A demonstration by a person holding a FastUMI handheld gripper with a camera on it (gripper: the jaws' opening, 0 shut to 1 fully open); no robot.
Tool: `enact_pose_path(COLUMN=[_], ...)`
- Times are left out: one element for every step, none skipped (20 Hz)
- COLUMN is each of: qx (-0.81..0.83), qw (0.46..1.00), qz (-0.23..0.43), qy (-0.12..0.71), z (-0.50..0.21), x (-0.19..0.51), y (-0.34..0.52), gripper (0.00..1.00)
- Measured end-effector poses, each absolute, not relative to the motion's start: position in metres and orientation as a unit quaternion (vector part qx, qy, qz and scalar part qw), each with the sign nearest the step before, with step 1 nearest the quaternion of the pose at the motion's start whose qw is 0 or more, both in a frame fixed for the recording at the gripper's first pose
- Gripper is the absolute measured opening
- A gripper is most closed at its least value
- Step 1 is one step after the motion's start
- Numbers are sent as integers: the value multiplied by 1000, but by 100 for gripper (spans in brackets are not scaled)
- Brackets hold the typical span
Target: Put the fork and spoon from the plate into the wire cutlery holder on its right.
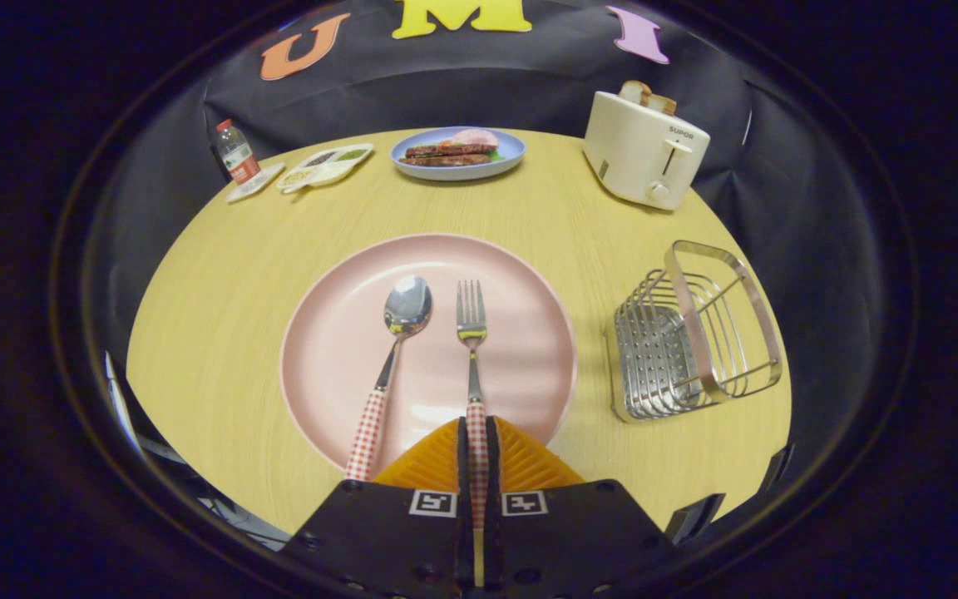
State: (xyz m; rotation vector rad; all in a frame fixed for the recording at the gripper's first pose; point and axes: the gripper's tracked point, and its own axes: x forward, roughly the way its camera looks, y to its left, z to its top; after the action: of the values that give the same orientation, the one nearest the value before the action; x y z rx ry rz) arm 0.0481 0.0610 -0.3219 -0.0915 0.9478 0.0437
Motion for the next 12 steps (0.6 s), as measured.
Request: enact_pose_path(qx=[-37,-30,-22,-15,-12,-8,-5,2,4,10,15,21], qw=[887,885,884,882,879,875,868,863,856,850,840,830], qz=[24,28,31,32,25,19,14,7,-3,-12,-16,-19], qy=[460,463,466,470,476,484,497,506,517,527,542,557], z=[-310,-296,-280,-263,-247,-232,-218,-204,-195,-186,-180,-177], x=[44,38,34,31,28,26,23,22,22,20,18,15], y=[61,60,57,53,45,35,26,15,4,-7,-17,-26], gripper=[5,5,5,5,5,5,5,5,5,5,5,5])
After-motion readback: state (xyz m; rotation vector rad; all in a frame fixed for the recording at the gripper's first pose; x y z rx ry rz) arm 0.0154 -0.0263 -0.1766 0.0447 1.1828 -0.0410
